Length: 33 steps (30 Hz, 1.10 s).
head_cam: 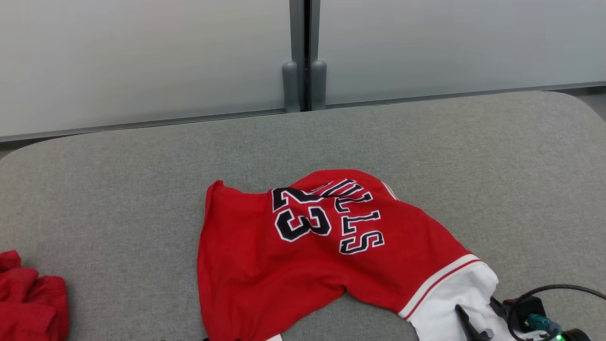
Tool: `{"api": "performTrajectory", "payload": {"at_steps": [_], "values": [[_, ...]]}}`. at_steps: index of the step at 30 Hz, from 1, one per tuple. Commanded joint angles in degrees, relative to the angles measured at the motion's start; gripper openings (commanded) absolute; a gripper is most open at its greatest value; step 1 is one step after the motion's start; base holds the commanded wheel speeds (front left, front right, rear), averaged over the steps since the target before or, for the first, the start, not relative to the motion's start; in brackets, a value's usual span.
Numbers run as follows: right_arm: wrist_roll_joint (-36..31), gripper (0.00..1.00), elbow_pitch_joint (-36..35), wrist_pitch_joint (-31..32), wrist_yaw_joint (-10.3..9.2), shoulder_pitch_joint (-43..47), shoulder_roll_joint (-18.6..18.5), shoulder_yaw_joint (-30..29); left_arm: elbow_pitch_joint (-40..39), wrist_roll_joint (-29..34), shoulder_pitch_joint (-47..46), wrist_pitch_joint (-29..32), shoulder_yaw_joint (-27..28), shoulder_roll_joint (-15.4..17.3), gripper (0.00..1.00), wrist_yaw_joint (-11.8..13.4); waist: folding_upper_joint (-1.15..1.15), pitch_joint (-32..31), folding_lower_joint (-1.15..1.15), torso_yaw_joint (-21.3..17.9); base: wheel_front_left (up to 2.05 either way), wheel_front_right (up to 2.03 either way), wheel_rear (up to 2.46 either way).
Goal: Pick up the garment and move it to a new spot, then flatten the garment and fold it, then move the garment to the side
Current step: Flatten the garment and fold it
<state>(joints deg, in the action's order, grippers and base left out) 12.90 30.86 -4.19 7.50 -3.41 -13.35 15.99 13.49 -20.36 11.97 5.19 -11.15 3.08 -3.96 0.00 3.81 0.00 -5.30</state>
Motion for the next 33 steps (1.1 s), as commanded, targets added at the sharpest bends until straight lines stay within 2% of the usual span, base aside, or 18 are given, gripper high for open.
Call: {"api": "performTrajectory", "payload": {"at_steps": [1,2,3,4,5,8,12,14,16,19,24,27,30,33], "values": [[0.4,1.0,0.9,0.7,-0.01,-0.1,0.0,0.6,1.0,-0.1,-0.5,0.8,-0.3,0.2,1.0,0.0,0.0,0.1,0.0,-0.1,0.0,0.0,0.0],[1.2,0.77,1.1,1.1,-0.01,-0.4,0.2,1.7,1.8,-0.3,-0.7,1.2,-0.5,0.2,1.0,-0.2,0.0,0.1,0.0,-0.2,0.0,0.0,0.0],[2.2,0.27,1.0,0.9,-0.01,-0.6,0.1,3.0,2.6,-0.6,-0.7,1.7,-0.7,0.2,0.53,-0.4,0.0,0.2,0.0,-0.3,0.0,0.0,0.0],[3.7,0.0,0.9,0.7,0.01,-0.9,0.1,4.2,3.5,-0.9,-0.8,2.4,-1.2,0.1,0.24,-0.7,0.0,0.2,0.0,-0.5,0.0,0.0,0.0],[5.3,0.0,0.5,0.6,0.05,-1.0,0.2,5.2,4.4,-1.6,-0.8,3.4,-1.8,0.0,0.0,-1.2,0.0,0.1,0.0,-0.6,0.0,0.0,0.0],[11.9,0.0,-2.3,-0.8,0.05,-1.6,-1.0,7.4,5.6,-4.2,-0.3,4.6,-3.0,-0.3,0.0,-2.3,0.0,-0.4,0.0,-1.0,0.0,0.0,0.0],[23.7,0.0,-10.6,-3.3,0.03,-0.9,-3.7,7.2,2.0,-9.7,0.1,3.4,-1.9,0.0,0.0,-3.1,0.0,-1.4,0.0,-1.6,0.0,0.0,0.0],[29.5,0.0,-16.5,-3.8,0.03,-0.2,-6.2,6.2,-2.3,-12.7,-0.3,3.1,-1.4,0.7,0.0,-3.3,0.0,-1.8,0.0,-1.8,0.0,0.0,0.0],[33.9,0.0,-22.7,-3.2,0.03,0.6,-9.0,4.8,-7.3,-14.7,-0.5,3.6,-1.0,2.7,0.0,-3.5,0.0,-2.1,0.0,-2.0,0.0,0.0,0.0],[39.1,0.0,-31.6,-2.4,0.04,1.2,-13.0,1.9,-17.7,-17.2,-1.1,5.1,-0.2,4.9,0.0,-3.6,0.0,-1.9,0.0,-2.4,0.0,0.0,0.0],[45.1,0.0,-43.7,-1.7,0.04,-0.6,-16.4,-4.3,-34.6,-19.6,-4.1,8.6,3.0,9.0,0.0,-3.4,0.0,-0.3,0.0,-3.2,0.0,0.0,0.0],[47.1,0.0,-48.3,-0.6,0.03,-3.8,-17.6,-7.7,-42.1,-21.3,-8.5,11.3,4.6,10.2,0.0,-2.5,0.0,1.5,0.0,-3.6,0.0,0.0,0.0],[47.2,0.0,-50.4,1.6,0.05,-9.8,-17.7,-10.0,-46.5,-23.8,-15.3,15.4,6.2,11.8,0.0,-1.5,0.0,4.1,0.0,-4.0,0.0,0.0,0.0],[46.2,0.0,-49.0,5.1,0.03,-18.2,-16.5,-11.4,-46.4,-24.7,-24.6,20.2,7.4,14.4,0.0,-0.7,0.0,7.3,0.0,-4.3,0.0,0.0,0.0]]}}
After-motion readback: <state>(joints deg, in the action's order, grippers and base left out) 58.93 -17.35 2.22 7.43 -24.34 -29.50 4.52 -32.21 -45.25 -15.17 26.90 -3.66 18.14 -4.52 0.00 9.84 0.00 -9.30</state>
